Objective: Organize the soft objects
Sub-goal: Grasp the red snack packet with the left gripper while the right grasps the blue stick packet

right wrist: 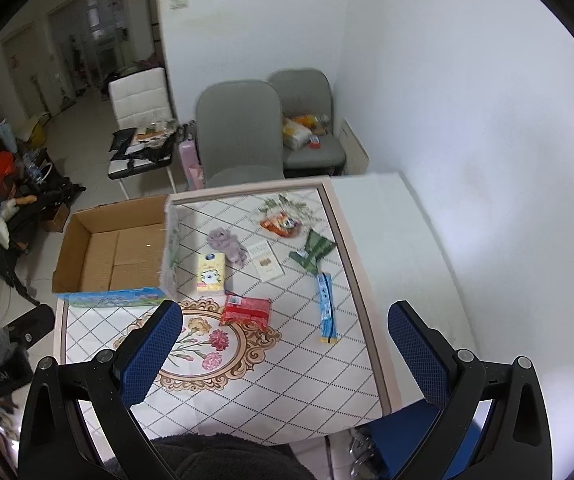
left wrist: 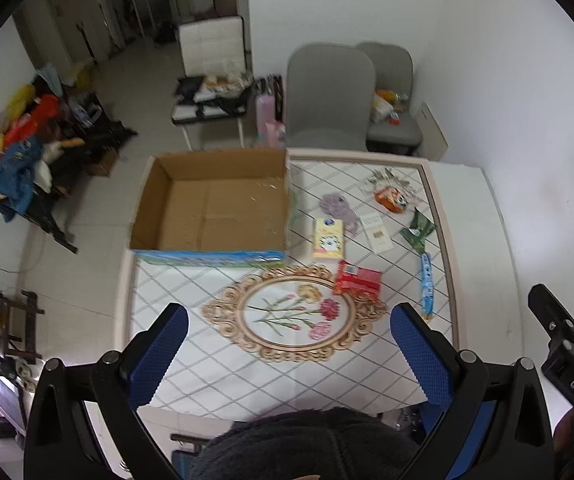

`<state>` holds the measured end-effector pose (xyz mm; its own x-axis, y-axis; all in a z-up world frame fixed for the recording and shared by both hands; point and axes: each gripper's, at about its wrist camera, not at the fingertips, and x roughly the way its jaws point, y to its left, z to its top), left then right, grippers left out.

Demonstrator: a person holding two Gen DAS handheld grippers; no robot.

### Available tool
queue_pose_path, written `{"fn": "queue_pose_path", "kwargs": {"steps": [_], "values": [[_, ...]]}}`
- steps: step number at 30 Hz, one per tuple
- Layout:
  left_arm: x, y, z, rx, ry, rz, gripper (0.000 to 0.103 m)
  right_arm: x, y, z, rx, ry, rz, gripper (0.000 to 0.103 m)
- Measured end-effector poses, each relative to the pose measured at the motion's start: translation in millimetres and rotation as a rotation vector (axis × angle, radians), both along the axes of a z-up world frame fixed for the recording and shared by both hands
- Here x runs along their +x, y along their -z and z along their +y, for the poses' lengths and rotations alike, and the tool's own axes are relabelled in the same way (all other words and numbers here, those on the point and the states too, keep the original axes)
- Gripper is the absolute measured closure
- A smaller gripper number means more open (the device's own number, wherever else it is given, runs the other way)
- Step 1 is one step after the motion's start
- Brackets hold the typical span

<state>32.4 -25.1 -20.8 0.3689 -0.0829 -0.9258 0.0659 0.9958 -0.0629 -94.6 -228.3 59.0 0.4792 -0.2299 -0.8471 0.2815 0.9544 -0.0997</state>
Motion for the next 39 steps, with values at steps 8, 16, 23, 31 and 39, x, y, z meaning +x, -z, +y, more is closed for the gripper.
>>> {"fn": "queue_pose_path", "kwargs": {"steps": [8,16,23,31,39], "values": [[75.5,115.5,-58.3,-0.104,0.012,0.287,0.000,53.5,107.7,-112.0,0.055,0.124,0.201,0.000],[133.2,273.0,-115.1,-0.234,-0.099,0.681,0.000,100.8,262.3,-189.3,0.191,0.177,0.423,0.000],[151.3,381.7,-133.8,-0.285,-0.274,0.927,0.002,126.4,342.9,-197.6,0.232,0.182,0.512,0.007],[157.5,413.3,-137.8,-0.272,-0.362,0.972,0.004,143.0,383.8,-203.8,0.280,0.182,0.547,0.034],[155.1,430.6,-162.5,-0.067,-0.218,0.907,0.041,156.4,420.6,-209.9,0.322,0.186,0.606,0.037]]}}
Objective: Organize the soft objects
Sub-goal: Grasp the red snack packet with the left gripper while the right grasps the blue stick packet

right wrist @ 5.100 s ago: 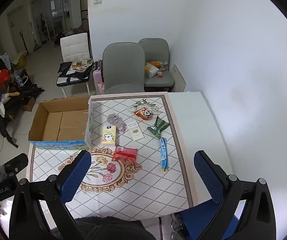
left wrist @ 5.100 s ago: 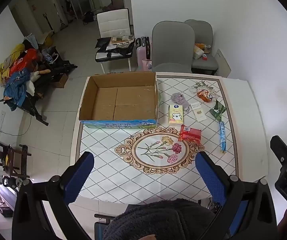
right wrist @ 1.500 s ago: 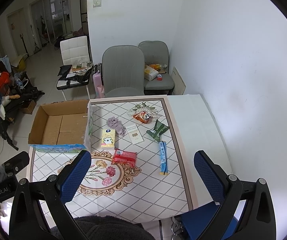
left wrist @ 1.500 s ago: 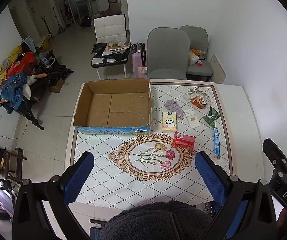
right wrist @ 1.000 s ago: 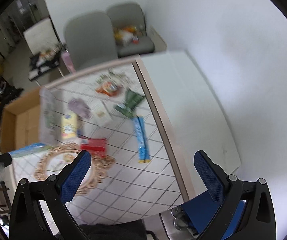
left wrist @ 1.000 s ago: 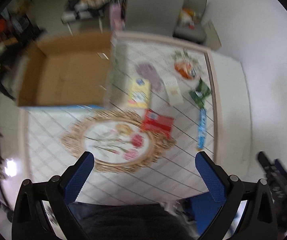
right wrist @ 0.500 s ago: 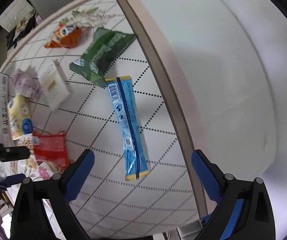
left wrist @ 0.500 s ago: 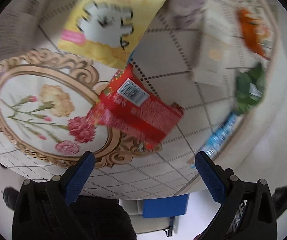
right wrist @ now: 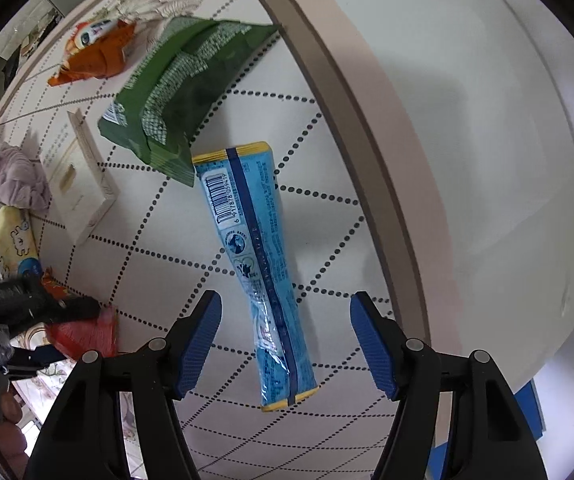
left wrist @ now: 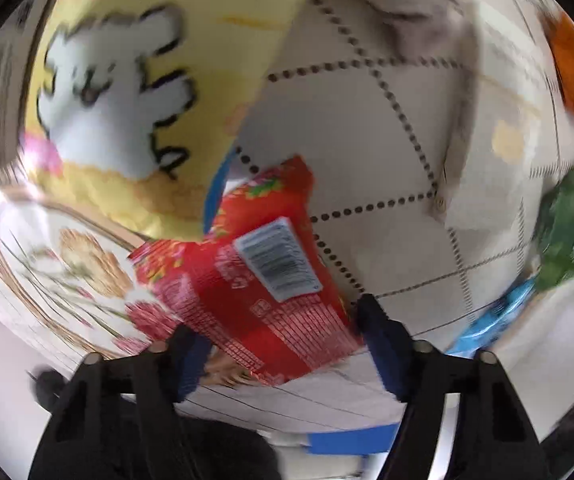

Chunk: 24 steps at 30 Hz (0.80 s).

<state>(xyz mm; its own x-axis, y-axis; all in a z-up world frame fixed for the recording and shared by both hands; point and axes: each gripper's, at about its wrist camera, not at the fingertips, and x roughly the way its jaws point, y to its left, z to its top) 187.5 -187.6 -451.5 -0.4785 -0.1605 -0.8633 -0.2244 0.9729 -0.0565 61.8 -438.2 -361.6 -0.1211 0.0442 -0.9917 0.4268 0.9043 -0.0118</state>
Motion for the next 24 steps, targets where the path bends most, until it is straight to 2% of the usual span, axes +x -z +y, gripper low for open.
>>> {"fn": "queue_pose_path", "kwargs": {"steps": [1,2,4,5,6,8,10,13,16,20,24], "values": [[-2.0,-2.2,-4.9,0.006,0.060,-0.019,0.044,-0.1,2.8,-0.2,0.011,-0.001,0.005,0.046],[-7.0,-6.8,-13.1,0.019,0.164,-0.061,0.046,-2.0,9.7,-0.6,0.025,-0.001,0.012,0.050],[-15.4,-14.4,-27.2,0.062,0.343,-0.138,0.049,-5.1,24.3,-4.4,0.073,0.012,0.041,0.068],[-23.5,-18.1,-36.1,0.093,0.466,-0.188,0.050,-8.0,28.9,-5.2,0.088,0.017,0.054,0.071],[-30.2,-18.8,-40.6,0.105,0.536,-0.209,0.050,-12.2,34.2,-6.0,0.109,0.020,0.062,0.075],[-42.4,-17.6,-41.8,0.104,0.609,-0.231,0.048,-17.8,39.8,-5.6,0.131,0.015,0.077,0.076],[-46.6,-15.2,-36.2,0.092,0.579,-0.227,0.047,-22.9,44.6,-4.1,0.145,0.005,0.078,0.076],[-26.2,-19.1,-20.1,0.065,0.509,-0.213,0.046,-24.7,47.2,-5.5,0.117,0.010,0.055,0.075],[-29.8,-19.1,-8.3,0.047,0.467,-0.222,0.046,-26.6,52.0,-6.7,0.111,0.032,0.053,0.074],[-32.9,-25.0,9.3,0.044,0.447,-0.253,0.055,-21.0,58.0,-1.5,0.084,0.026,0.050,0.075],[-44.0,-40.5,13.8,0.069,0.475,-0.290,0.059,-30.3,47.6,11.3,0.045,0.003,0.034,0.087]]}}
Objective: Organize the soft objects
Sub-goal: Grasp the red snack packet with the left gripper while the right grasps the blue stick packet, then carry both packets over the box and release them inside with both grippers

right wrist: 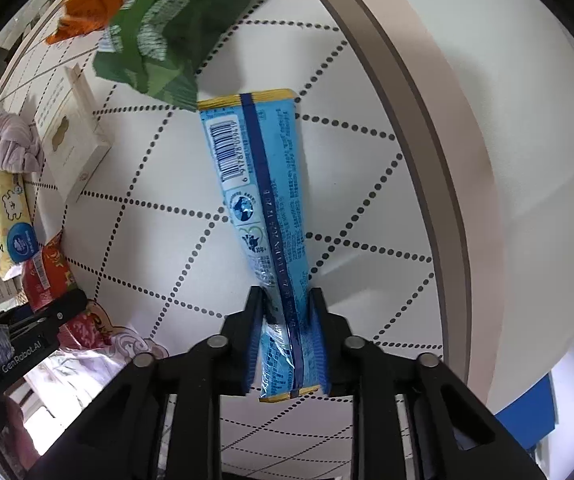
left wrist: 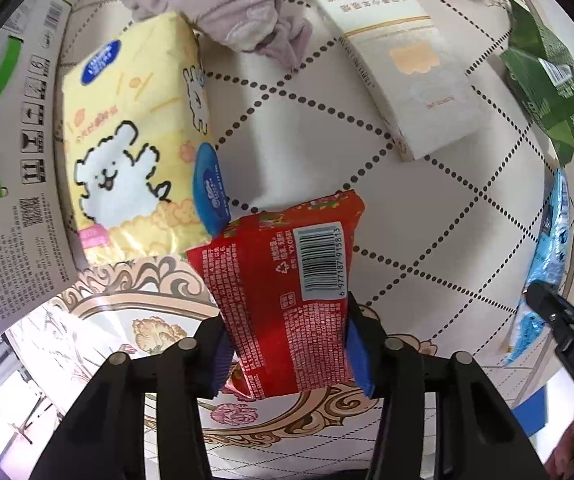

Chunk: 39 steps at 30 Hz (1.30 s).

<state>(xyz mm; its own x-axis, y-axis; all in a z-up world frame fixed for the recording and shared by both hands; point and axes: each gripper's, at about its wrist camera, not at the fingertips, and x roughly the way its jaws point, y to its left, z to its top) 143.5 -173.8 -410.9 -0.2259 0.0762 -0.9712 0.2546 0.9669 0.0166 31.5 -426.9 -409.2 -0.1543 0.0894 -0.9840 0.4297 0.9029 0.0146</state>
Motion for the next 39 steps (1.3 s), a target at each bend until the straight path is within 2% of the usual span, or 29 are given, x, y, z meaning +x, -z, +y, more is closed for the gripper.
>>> {"fn": "queue_pose_path", "kwargs": {"steps": [6,9,13,17,19,22,23,25,28,32,35,39], "values": [[-42.9,-18.7,11.5,-0.016,0.017,-0.047,0.060,-6.9,-15.4,15.0,0.019,-0.025,-0.033,0.089],[-60.7,-39.9,20.9,-0.051,0.017,-0.076,0.060,-11.7,-27.9,26.7,0.038,-0.043,-0.069,0.090],[-83.3,-81.4,50.8,-0.118,-0.011,-0.122,0.060,-17.6,-57.0,40.4,0.079,-0.060,-0.120,0.090],[-100.1,-132.3,91.5,-0.179,-0.042,-0.181,0.060,-13.9,-110.3,64.8,0.136,-0.092,-0.201,0.090],[-87.0,-161.1,93.2,-0.198,-0.065,-0.204,0.060,-9.4,-130.4,88.6,0.169,-0.119,-0.242,0.090],[-71.8,-211.7,122.4,-0.237,-0.104,-0.250,0.060,2.9,-168.7,129.5,0.219,-0.170,-0.295,0.090],[-49.7,-235.8,110.4,-0.237,-0.111,-0.260,0.060,4.5,-181.8,141.1,0.229,-0.188,-0.309,0.090],[-35.5,-247.3,131.4,-0.240,-0.124,-0.281,0.060,20.6,-201.0,171.5,0.255,-0.227,-0.344,0.090],[-4.7,-254.7,167.9,-0.221,-0.152,-0.317,0.060,49.8,-223.6,223.4,0.273,-0.280,-0.382,0.090],[38.3,-236.5,220.5,-0.196,-0.194,-0.325,0.060,92.6,-222.1,292.3,0.266,-0.320,-0.392,0.090],[71.2,-218.4,258.9,-0.178,-0.221,-0.306,0.060,129.5,-208.2,338.1,0.242,-0.338,-0.375,0.090],[116.1,-177.4,290.6,-0.173,-0.246,-0.241,0.060,178.2,-160.8,381.5,0.211,-0.328,-0.293,0.090]]}}
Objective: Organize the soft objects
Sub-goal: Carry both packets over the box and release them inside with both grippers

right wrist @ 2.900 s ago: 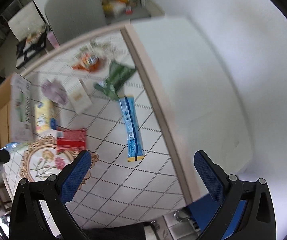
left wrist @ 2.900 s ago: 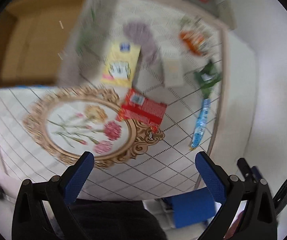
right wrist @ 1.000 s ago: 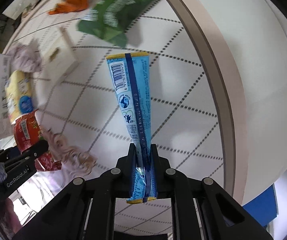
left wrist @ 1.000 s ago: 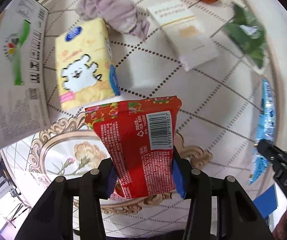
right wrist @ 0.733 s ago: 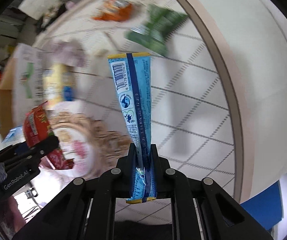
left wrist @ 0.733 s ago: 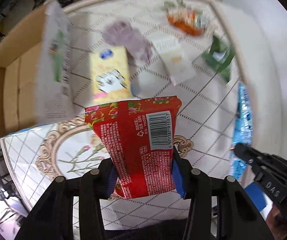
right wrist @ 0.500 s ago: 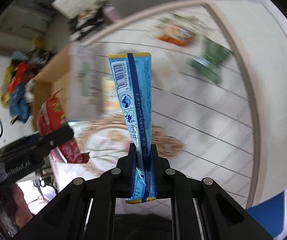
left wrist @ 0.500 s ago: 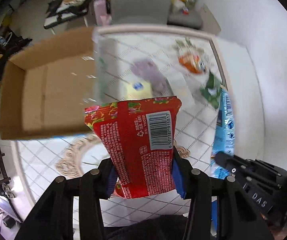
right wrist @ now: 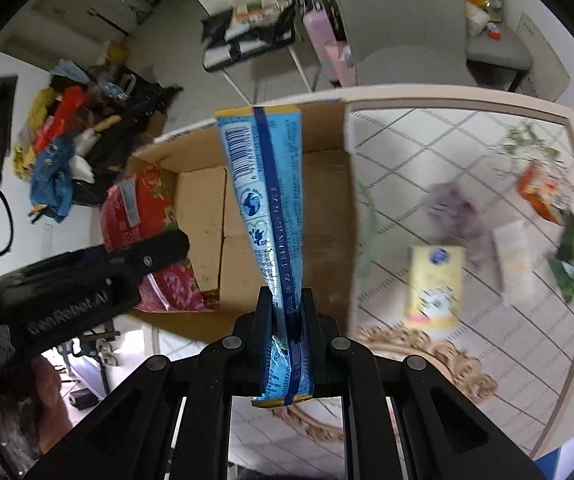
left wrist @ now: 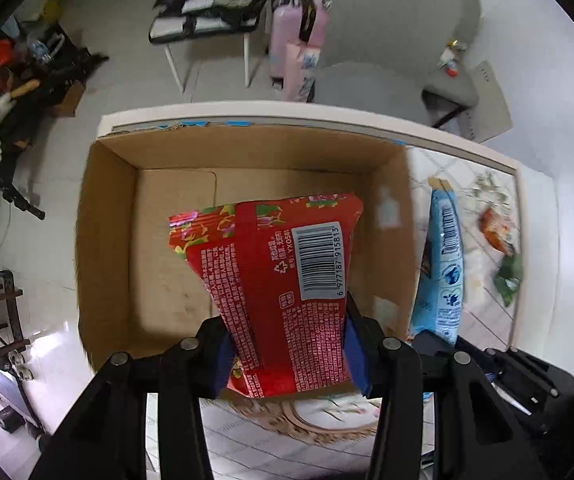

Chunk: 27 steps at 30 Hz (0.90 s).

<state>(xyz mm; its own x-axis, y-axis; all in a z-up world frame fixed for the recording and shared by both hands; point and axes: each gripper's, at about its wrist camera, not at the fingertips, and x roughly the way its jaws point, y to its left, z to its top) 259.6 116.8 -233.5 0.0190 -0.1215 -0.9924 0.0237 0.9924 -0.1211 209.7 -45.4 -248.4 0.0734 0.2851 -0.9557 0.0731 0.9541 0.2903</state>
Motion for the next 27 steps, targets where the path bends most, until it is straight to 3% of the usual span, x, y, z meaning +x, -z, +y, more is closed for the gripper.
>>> {"fn": "queue_pose_path", "kwargs": {"steps": [5,11,18,22,27], "values": [[46.3,66.6,14.5,-0.008,0.016,0.118,0.060,37.7,57.5,17.4,-0.078,0.007,0.081,0.090],[69.0,112.8,12.6,-0.031,0.051,0.206,0.060,67.2,104.3,23.0,-0.156,0.020,0.136,0.090],[75.3,132.7,-3.0,-0.031,0.084,0.234,0.058,79.6,122.4,24.4,-0.175,0.052,0.152,0.089],[78.7,131.6,3.3,-0.010,0.052,0.254,0.058,85.9,128.6,25.8,-0.173,0.066,0.169,0.087],[76.6,120.6,9.8,0.013,0.056,0.228,0.047,81.2,125.8,28.5,-0.198,0.056,0.149,0.080]]}}
